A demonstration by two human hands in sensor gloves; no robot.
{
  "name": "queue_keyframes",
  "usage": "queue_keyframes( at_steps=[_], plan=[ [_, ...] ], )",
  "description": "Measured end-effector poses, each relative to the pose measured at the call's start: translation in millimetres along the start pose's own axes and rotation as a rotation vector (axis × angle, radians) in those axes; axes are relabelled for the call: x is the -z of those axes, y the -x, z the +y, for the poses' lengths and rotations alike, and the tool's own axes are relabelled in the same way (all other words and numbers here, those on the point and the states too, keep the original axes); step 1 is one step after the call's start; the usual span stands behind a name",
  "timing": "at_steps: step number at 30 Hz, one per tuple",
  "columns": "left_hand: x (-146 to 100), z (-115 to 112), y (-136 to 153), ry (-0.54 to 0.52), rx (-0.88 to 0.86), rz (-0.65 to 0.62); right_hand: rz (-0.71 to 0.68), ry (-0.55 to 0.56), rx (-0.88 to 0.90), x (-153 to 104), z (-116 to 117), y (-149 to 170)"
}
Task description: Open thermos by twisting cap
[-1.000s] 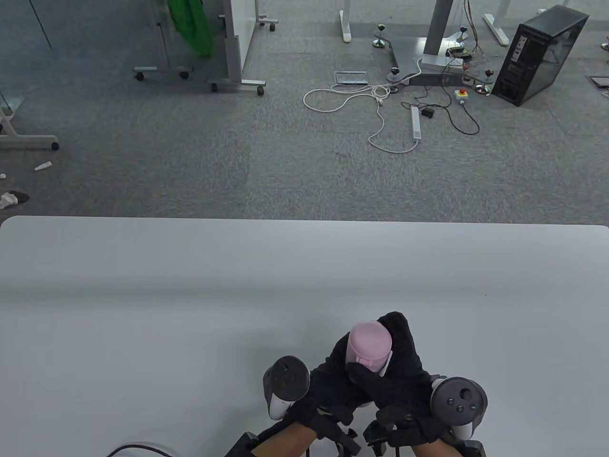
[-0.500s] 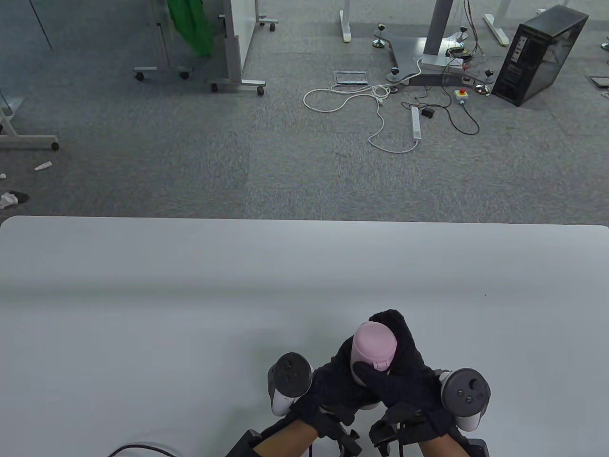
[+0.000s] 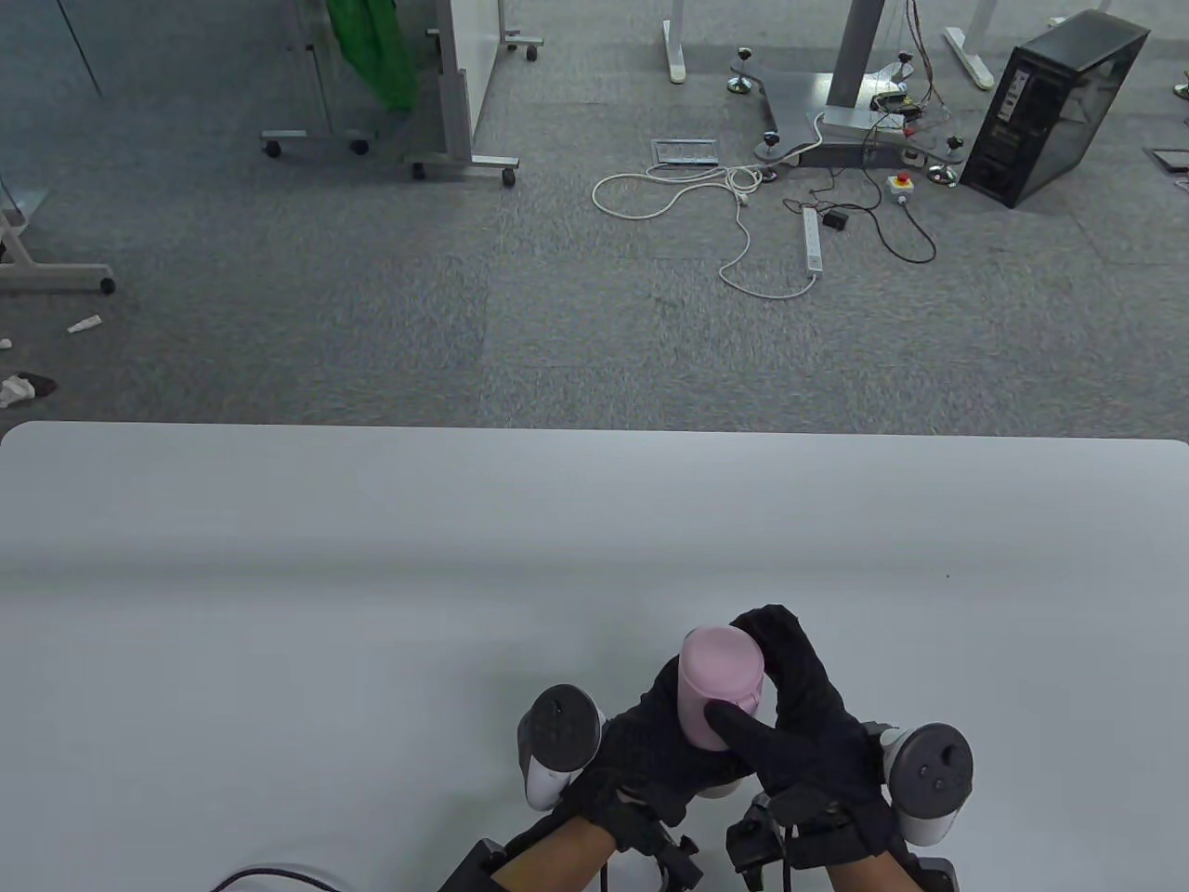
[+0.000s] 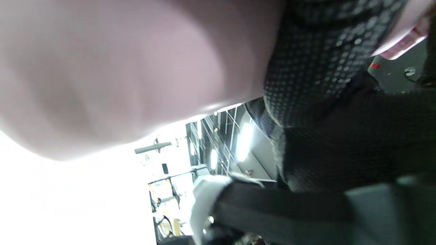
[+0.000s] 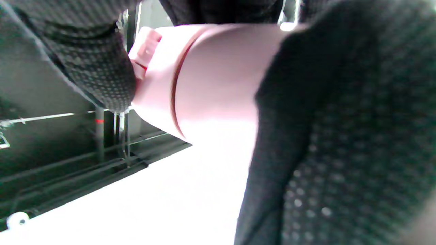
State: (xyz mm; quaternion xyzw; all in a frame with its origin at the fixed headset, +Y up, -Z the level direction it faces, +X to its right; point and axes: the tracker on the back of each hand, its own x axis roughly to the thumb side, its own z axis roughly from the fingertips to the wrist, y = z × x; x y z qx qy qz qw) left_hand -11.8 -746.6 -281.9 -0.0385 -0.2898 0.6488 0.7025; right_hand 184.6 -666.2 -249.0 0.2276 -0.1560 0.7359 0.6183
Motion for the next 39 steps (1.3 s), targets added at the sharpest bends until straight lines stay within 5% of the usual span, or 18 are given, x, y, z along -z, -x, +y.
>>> queue_keyframes(
  at_steps=[10, 22, 31, 39],
  plan=[
    [-2.2, -1.0, -2.6, 0.056, -0.005, -0.002, -0.014, -0.167, 0.196, 6.7, 1.3, 15.5],
    [-3.0, -1.5, -3.0, 0.030, 0.052, 0.015, -0.010, -0.012, -0.177, -4.2, 13.1, -0.6],
    [-2.9, -3.3, 1.9, 0.058, -0.002, 0.022, 0.006, -0.088, 0.021, 1.1, 6.2, 8.5],
    [-1.1, -2.1, -0.7, 0.036, 0.011, 0.024, 0.009, -0.058, -0.060, -0.1, 5.5, 7.6]
  ],
)
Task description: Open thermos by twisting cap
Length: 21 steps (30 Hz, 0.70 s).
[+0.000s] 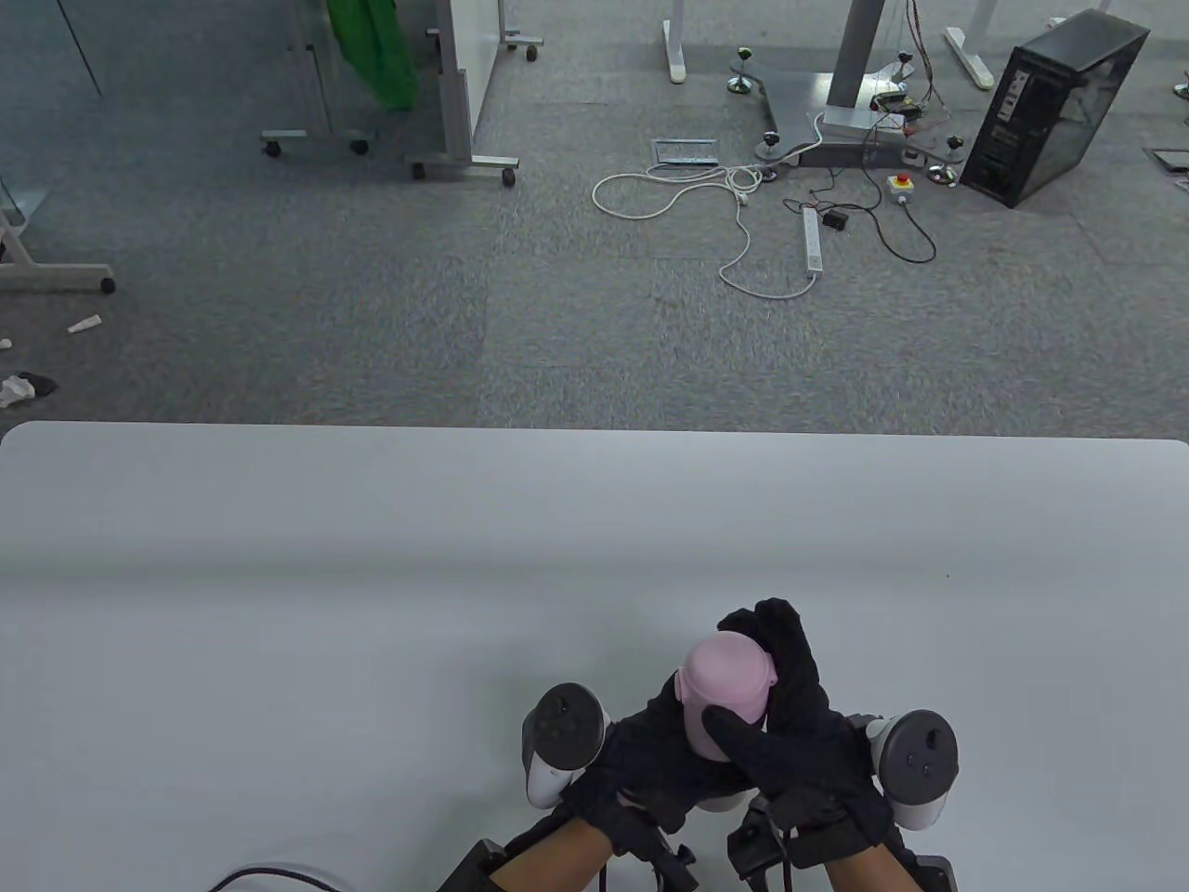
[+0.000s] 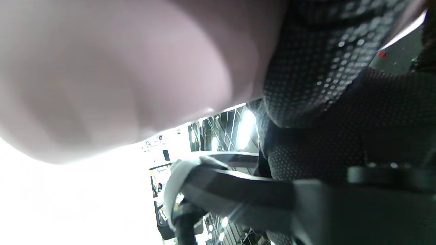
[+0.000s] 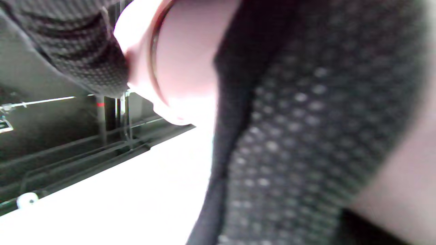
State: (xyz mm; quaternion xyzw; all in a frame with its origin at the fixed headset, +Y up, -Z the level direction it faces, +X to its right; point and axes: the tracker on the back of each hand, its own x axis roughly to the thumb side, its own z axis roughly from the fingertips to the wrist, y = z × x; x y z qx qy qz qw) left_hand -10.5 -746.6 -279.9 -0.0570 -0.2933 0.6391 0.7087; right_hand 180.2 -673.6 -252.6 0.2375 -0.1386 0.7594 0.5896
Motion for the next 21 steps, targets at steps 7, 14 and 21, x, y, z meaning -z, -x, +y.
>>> queue_keyframes(
  at_steps=[7, 14, 21],
  plan=[
    [-0.6, 3.5, -2.5, -0.037, 0.034, 0.006, -0.011, 0.076, -0.171, -4.5, 3.6, -12.0],
    [-0.9, 4.9, -3.3, -0.034, 0.027, 0.017, -0.025, 0.072, -0.118, -3.9, 4.8, -10.4],
    [-1.2, 4.7, -5.9, -0.015, 0.009, 0.007, -0.016, 0.022, 0.065, -0.7, 2.7, 1.0]
  ],
)
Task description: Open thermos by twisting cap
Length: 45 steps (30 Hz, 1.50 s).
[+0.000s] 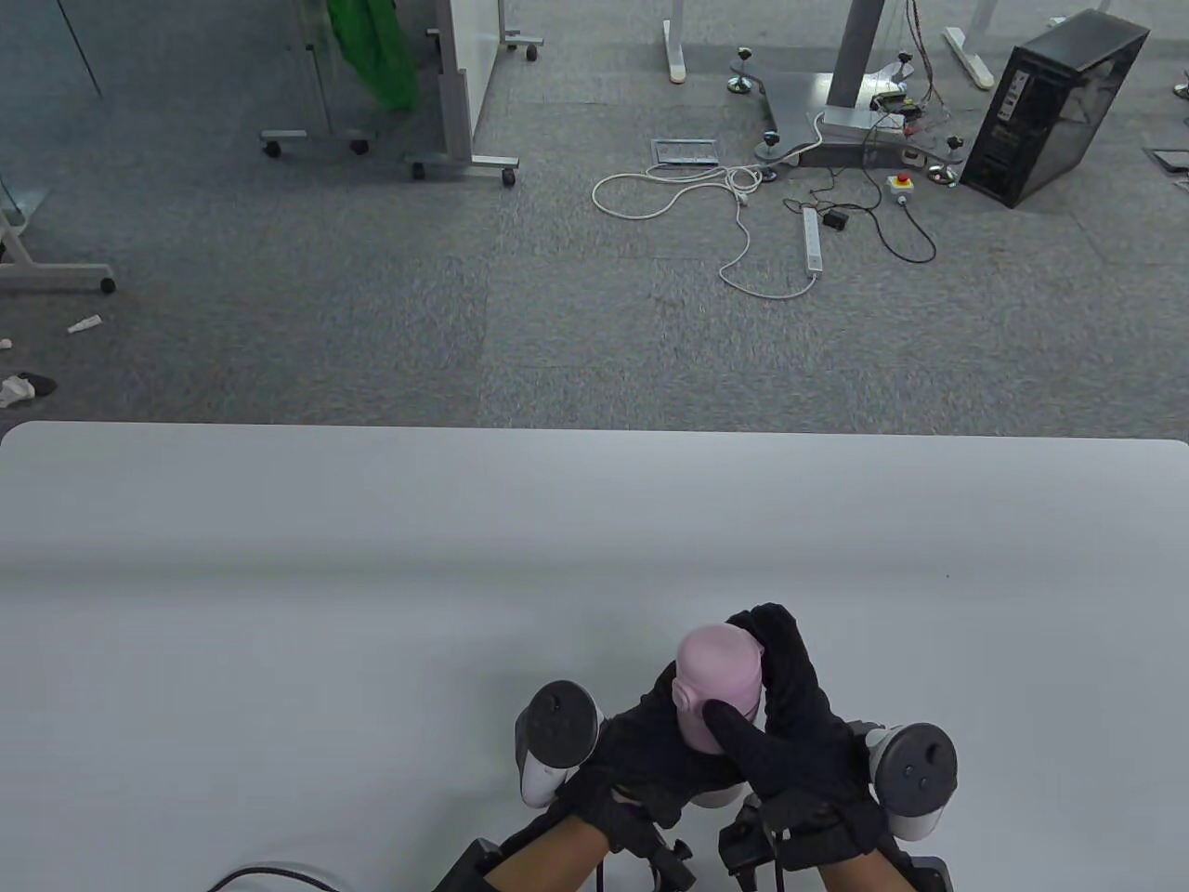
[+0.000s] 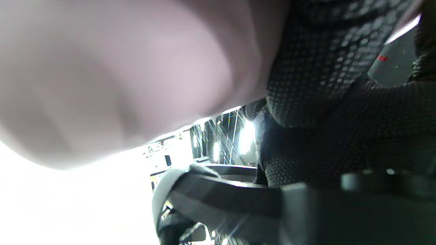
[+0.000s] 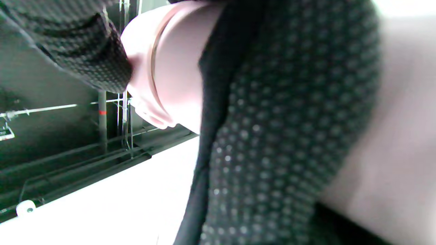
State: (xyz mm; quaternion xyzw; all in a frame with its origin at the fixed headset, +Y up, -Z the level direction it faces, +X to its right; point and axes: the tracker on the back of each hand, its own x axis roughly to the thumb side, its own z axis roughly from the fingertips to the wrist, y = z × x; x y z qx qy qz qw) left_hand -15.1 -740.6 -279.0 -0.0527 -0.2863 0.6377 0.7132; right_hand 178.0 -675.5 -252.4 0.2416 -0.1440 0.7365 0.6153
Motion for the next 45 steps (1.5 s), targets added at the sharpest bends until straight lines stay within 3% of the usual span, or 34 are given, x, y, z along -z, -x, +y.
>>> queue_keyframes(
  at_steps=[4, 12, 19, 24, 27, 32, 39, 45],
  plan=[
    [0.0, 1.3, -0.9, -0.007, 0.002, 0.001, 0.004, -0.018, -0.008, 0.6, -0.5, -1.2],
    [-1.2, 2.3, 0.9, -0.035, 0.043, 0.015, -0.033, 0.041, -0.262, -5.5, 7.4, -16.9],
    [-2.3, 1.7, 1.5, -0.019, 0.064, 0.019, -0.016, 0.040, -0.198, -3.7, 4.2, -13.3],
    [-1.1, 1.3, 3.5, 0.015, 0.006, 0.010, 0.019, -0.027, 0.038, 1.0, 0.1, -3.6],
    [-1.1, 1.3, 2.8, 0.015, 0.006, 0.005, 0.018, -0.073, 0.088, 4.4, -3.8, -1.4],
    [-0.8, 1.6, 2.7, 0.002, 0.002, 0.007, 0.010, -0.062, 0.024, 2.2, -1.0, -3.0],
    [-2.9, 2.7, 1.1, -0.030, 0.048, 0.008, -0.029, 0.009, -0.249, -3.7, 10.3, -13.8],
    [-4.3, 3.8, 1.3, -0.037, 0.047, 0.015, -0.002, -0.022, -0.090, -1.4, 5.1, -6.5]
  ],
)
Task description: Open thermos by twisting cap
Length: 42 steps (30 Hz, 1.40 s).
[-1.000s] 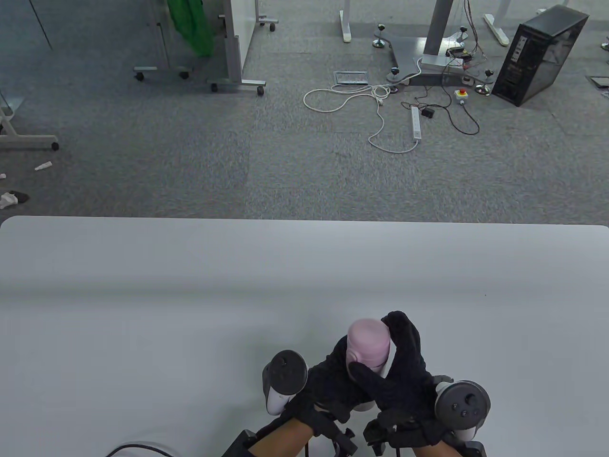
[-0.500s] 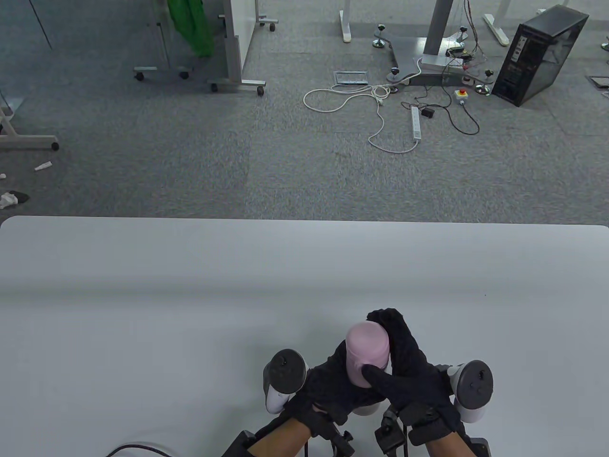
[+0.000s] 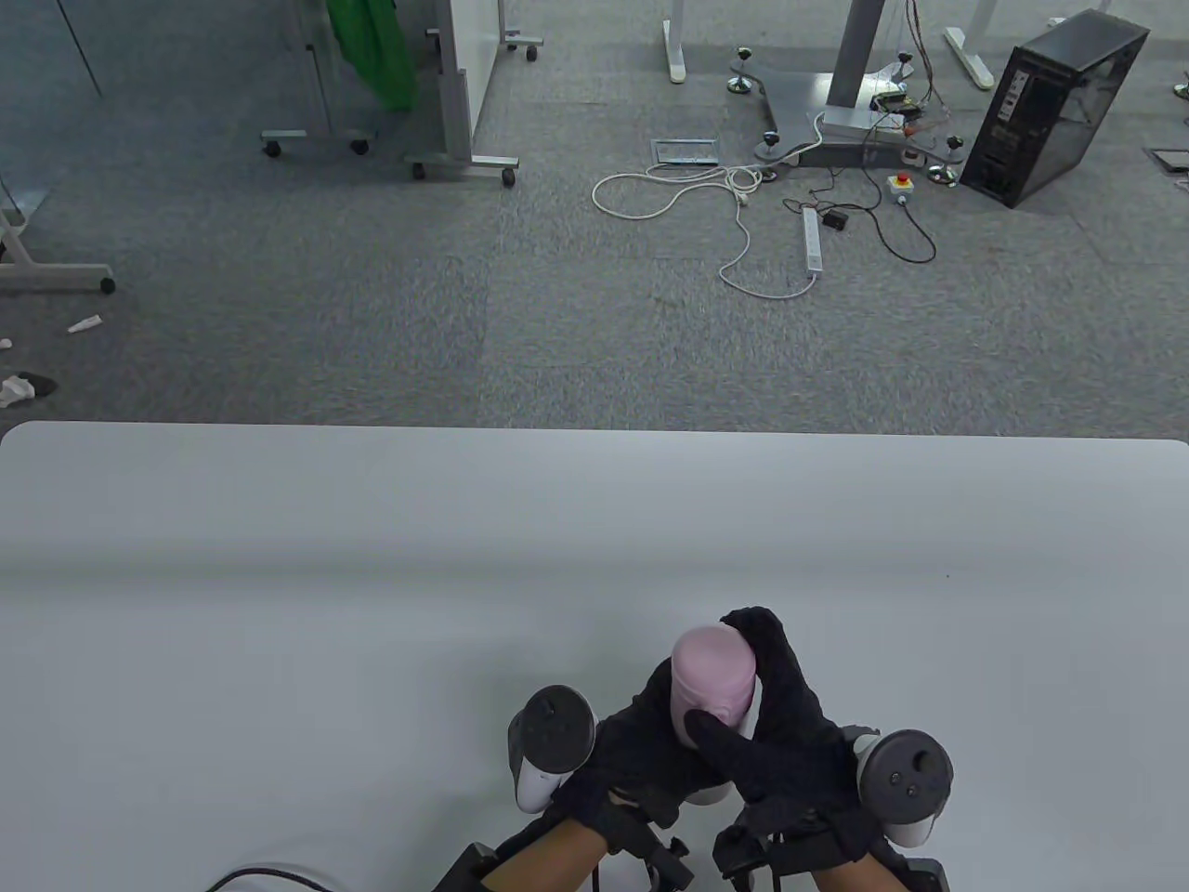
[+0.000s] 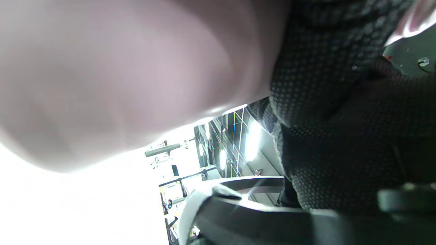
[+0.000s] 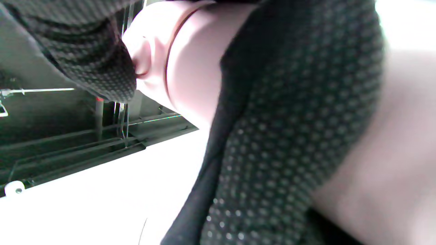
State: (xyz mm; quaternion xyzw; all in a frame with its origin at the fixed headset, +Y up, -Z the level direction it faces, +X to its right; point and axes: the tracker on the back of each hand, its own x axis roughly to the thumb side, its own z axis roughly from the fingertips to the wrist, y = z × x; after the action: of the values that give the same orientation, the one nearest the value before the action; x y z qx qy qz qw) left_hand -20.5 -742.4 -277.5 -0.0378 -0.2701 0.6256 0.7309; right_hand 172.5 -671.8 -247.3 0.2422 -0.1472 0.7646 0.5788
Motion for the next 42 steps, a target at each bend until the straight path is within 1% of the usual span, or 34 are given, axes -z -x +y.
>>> queue_keyframes(
  at_steps=[3, 5, 8, 13, 16, 21, 22, 26, 31, 33, 37, 42],
  plan=[
    [0.0, -0.5, 0.2, 0.012, -0.010, -0.007, 0.020, -0.015, 0.081, 1.5, -2.1, 5.2],
    [0.0, -0.9, 0.2, 0.027, -0.009, -0.013, 0.025, -0.047, 0.173, 3.6, -3.6, 9.4],
    [0.6, -2.5, 1.5, 0.048, -0.027, -0.014, 0.019, -0.091, 0.208, 5.9, -6.2, 13.2],
    [0.2, -2.0, 1.9, 0.039, -0.021, -0.005, 0.024, -0.119, 0.194, 5.8, -5.6, 13.3],
    [-0.2, -0.8, 0.8, 0.025, -0.011, -0.003, 0.015, -0.069, 0.133, 4.1, -4.3, 11.0],
    [-1.4, 1.2, 0.6, 0.009, -0.007, 0.005, 0.034, 0.035, -0.075, -0.3, -7.4, 2.5],
    [-1.5, 1.1, 0.4, 0.009, -0.002, 0.007, 0.021, 0.040, -0.084, -0.2, -7.4, 1.7],
    [-1.4, 1.1, 1.6, 0.015, -0.004, 0.010, 0.036, 0.055, -0.028, 0.1, -7.2, 1.7],
    [-1.7, 2.2, 1.5, 0.020, -0.020, 0.012, 0.026, 0.007, 0.091, 2.5, -7.1, 9.4],
    [-2.1, 2.8, 1.4, 0.021, -0.020, 0.012, 0.024, -0.003, 0.108, 3.3, -7.0, 11.2],
    [-1.5, 3.4, 2.4, 0.034, -0.021, 0.016, 0.020, -0.001, 0.096, 3.4, -4.4, 10.0],
    [-1.9, 1.5, 5.2, 0.053, -0.004, 0.024, 0.037, 0.027, -0.007, 1.4, -2.7, 7.5]
  ],
)
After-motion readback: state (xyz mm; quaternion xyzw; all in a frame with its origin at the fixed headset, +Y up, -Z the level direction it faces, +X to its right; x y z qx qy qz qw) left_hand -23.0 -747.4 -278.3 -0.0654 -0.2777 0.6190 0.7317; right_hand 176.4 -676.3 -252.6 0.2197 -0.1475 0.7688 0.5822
